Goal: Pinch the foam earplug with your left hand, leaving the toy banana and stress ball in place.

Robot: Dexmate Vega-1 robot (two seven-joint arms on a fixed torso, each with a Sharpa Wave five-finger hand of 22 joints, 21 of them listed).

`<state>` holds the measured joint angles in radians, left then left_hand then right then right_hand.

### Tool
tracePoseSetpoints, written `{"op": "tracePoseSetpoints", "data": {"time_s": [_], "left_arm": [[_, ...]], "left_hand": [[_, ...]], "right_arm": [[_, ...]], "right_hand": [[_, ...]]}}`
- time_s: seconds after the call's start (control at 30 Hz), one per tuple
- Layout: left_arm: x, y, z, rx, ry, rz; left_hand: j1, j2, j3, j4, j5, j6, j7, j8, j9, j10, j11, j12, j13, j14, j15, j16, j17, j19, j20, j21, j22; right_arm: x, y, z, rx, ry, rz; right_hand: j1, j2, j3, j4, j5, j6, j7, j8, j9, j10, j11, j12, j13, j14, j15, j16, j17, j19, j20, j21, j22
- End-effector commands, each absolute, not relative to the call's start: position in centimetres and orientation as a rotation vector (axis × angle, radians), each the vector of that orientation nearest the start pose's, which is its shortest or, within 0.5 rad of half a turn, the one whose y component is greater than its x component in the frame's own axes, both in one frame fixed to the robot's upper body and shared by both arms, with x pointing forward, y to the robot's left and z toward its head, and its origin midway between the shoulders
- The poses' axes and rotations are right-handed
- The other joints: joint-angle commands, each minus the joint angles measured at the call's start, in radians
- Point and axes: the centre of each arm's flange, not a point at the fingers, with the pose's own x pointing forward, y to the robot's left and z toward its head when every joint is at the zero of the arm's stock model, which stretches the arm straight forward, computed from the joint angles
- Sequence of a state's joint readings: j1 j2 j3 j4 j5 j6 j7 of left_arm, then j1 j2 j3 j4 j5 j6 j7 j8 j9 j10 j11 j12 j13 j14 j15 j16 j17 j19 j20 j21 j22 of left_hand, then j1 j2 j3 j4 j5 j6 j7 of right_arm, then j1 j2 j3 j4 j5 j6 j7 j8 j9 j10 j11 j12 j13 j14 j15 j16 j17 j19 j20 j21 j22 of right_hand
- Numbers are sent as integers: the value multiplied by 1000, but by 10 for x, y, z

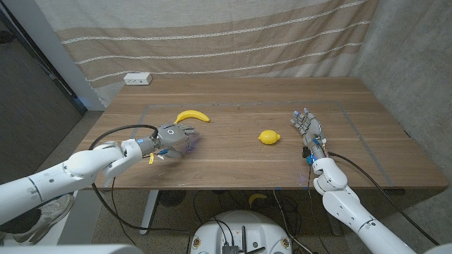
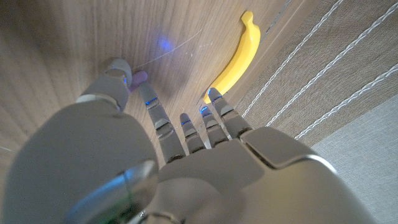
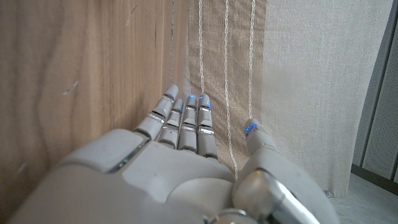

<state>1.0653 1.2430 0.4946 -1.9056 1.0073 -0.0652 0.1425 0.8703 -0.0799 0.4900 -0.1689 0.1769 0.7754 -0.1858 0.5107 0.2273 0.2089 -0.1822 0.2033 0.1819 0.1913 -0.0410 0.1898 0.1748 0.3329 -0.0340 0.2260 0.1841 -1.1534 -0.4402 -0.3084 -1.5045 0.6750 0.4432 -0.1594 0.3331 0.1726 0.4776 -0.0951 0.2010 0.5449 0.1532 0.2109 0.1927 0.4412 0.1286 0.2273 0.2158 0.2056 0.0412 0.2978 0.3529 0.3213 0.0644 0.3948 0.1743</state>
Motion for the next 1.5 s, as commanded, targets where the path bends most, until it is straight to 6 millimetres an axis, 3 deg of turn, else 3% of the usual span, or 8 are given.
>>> {"op": "tracePoseSetpoints", "data": {"time_s": [0.03,0.47,1.07,1.5], "left_arm": [[536,293,-61,2193,-778,-106],[539,287,-61,2185,-785,-120],[531,280,-58,2193,-728,-200],[527,279,-58,2178,-768,-181]], "left_hand": [[9,18,-5,3,-2,-40,-6,-20,-4,6,2,-4,0,8,-95,-2,1,7,4,-3,2],[2,49,-24,12,-2,-136,-16,-81,-21,1,7,-8,0,10,-92,-2,1,5,6,-6,3],[-13,4,-64,2,-6,-85,-25,-83,-34,16,-3,-4,0,15,-93,-4,0,4,6,-10,2],[15,34,-71,1,0,20,-8,-73,-37,84,-19,9,-1,77,-115,9,0,19,9,-7,3]], "right_arm": [[588,-274,-119,275,-613,68],[586,-275,-120,278,-618,59],[584,-279,-120,283,-631,56],[585,-281,-120,284,-630,58]], "right_hand": [[-9,-1,3,-1,1,8,5,-2,3,14,0,3,5,7,-3,-4,1,11,-2,-2,6],[-10,-1,3,-2,1,10,5,-2,3,15,1,2,5,8,-3,-5,1,12,-2,-5,6],[-11,1,4,-2,1,13,4,-3,3,17,0,2,6,12,-4,-4,1,17,-4,-8,6],[-12,2,4,-1,1,14,6,-3,4,20,0,2,6,14,-3,-4,1,18,-4,-11,6]]}}
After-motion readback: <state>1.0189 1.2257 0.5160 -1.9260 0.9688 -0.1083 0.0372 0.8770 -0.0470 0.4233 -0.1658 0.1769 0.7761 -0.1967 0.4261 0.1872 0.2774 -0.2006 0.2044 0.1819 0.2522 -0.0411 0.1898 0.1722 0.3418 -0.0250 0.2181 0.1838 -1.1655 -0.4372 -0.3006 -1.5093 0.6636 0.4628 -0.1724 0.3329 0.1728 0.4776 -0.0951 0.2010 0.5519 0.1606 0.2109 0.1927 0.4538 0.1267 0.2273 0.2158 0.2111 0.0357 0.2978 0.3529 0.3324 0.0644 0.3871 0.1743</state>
